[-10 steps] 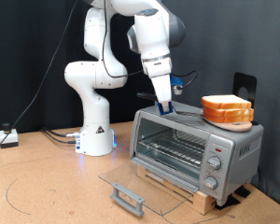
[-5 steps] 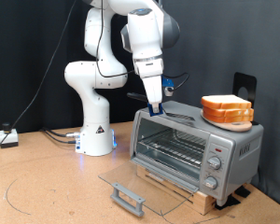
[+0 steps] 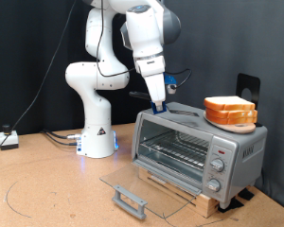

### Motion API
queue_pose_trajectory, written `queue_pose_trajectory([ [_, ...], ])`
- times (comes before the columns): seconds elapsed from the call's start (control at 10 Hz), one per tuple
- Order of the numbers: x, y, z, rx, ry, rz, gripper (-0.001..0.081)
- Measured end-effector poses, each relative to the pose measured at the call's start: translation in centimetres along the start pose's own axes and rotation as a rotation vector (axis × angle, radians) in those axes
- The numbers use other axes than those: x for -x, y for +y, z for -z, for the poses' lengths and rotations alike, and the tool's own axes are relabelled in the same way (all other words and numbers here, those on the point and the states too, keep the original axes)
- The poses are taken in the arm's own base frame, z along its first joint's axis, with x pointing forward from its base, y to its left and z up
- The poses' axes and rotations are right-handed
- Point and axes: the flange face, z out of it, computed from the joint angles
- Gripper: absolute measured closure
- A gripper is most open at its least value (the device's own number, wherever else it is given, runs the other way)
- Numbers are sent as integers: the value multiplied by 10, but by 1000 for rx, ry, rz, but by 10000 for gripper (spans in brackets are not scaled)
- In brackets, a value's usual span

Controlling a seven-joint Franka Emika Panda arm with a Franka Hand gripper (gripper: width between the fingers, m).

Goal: Make a piece of toast with the oven

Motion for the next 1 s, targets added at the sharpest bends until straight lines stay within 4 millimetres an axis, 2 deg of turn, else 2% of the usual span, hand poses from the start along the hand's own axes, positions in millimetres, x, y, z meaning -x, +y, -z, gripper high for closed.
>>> queue_pose_trajectory([
  [1.0,-15,-41,12,-25,44,42,410],
])
